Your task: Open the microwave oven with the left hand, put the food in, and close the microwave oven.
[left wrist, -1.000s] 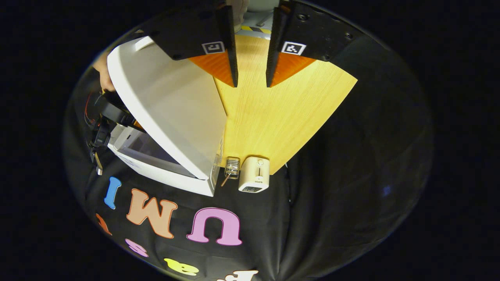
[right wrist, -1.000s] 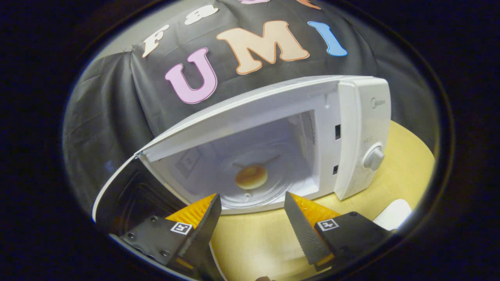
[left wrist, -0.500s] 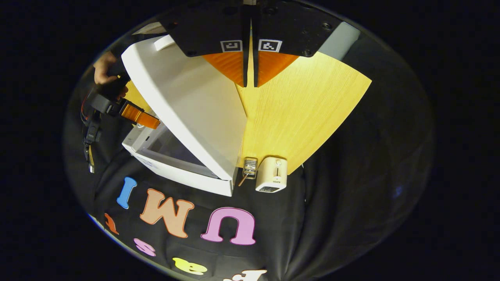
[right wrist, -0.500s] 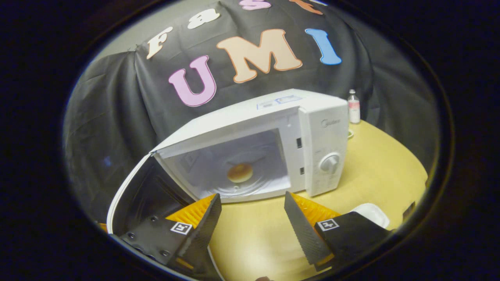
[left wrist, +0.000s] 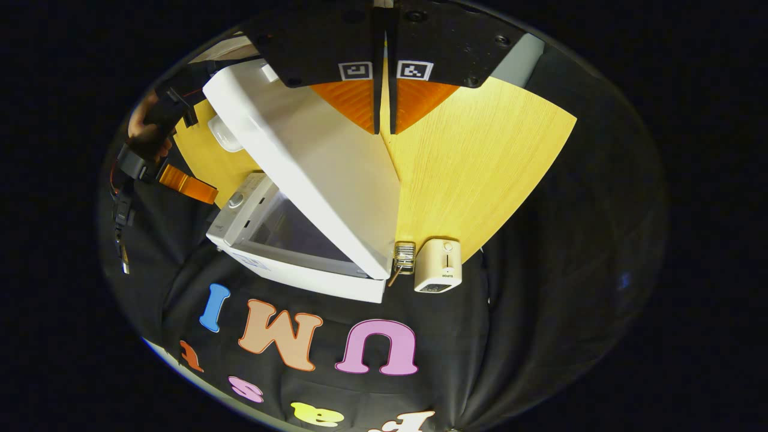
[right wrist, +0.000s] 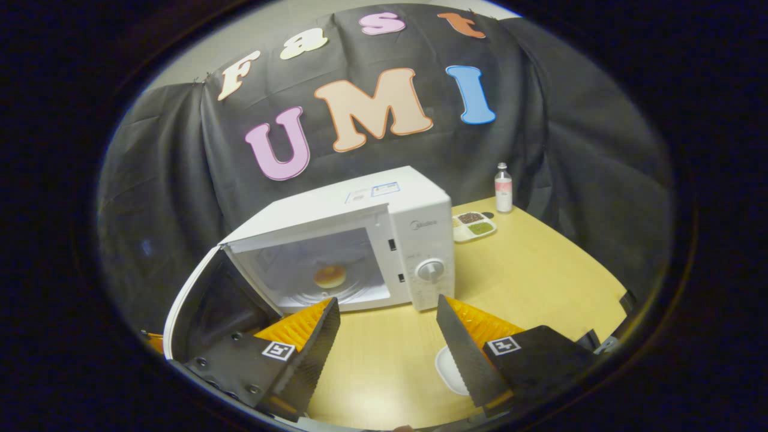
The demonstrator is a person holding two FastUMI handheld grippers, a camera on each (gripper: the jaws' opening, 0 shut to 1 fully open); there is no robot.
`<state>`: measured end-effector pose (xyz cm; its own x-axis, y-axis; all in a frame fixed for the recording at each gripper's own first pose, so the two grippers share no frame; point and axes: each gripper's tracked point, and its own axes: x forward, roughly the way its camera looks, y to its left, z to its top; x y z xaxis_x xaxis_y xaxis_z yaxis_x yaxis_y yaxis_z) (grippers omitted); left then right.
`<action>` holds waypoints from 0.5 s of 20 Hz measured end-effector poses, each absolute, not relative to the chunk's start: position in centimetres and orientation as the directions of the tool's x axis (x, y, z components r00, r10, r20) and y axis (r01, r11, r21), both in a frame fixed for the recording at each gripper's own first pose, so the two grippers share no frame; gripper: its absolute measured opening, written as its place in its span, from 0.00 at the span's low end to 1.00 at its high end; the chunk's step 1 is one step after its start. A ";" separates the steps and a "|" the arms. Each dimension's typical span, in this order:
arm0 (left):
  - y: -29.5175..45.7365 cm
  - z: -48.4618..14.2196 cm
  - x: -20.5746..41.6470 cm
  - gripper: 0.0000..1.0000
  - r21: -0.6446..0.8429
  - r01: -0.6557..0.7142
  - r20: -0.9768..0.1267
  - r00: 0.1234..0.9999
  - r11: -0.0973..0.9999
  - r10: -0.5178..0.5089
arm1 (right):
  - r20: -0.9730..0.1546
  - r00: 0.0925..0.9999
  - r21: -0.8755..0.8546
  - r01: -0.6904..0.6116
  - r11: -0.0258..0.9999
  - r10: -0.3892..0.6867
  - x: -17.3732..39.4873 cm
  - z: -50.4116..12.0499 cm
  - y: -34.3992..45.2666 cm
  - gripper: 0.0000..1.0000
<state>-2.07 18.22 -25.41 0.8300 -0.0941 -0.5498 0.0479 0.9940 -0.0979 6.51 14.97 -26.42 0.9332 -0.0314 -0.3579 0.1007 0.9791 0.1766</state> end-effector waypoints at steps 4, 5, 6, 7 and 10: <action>16.7 -25.5 -2.3 0.01 -0.120 0.051 -0.552 0.826 0.991 -0.109 | -0.340 0.936 0.172 0.154 0.973 -0.088 4.8 -24.9 11.7 0.91; 16.3 -25.5 -2.3 0.01 -0.127 0.051 -0.552 0.826 0.991 -0.114 | -0.339 0.935 0.171 0.167 0.971 -0.101 4.3 -24.6 10.9 0.91; 15.9 -25.3 -2.4 0.01 -0.133 0.053 -0.550 0.826 0.990 -0.118 | -0.341 0.934 0.172 0.177 0.969 -0.110 3.9 -24.4 10.1 0.91; 15.5 -25.3 -2.4 0.01 -0.137 0.054 -0.550 0.826 0.989 -0.121 | -0.343 0.932 0.174 0.188 0.967 -0.119 3.4 -24.1 9.3 0.91; 14.3 -25.5 -2.2 0.01 -0.141 0.042 -0.563 0.819 0.989 -0.115 | -0.333 0.929 0.158 0.224 0.962 -0.161 2.6 -23.3 6.3 0.91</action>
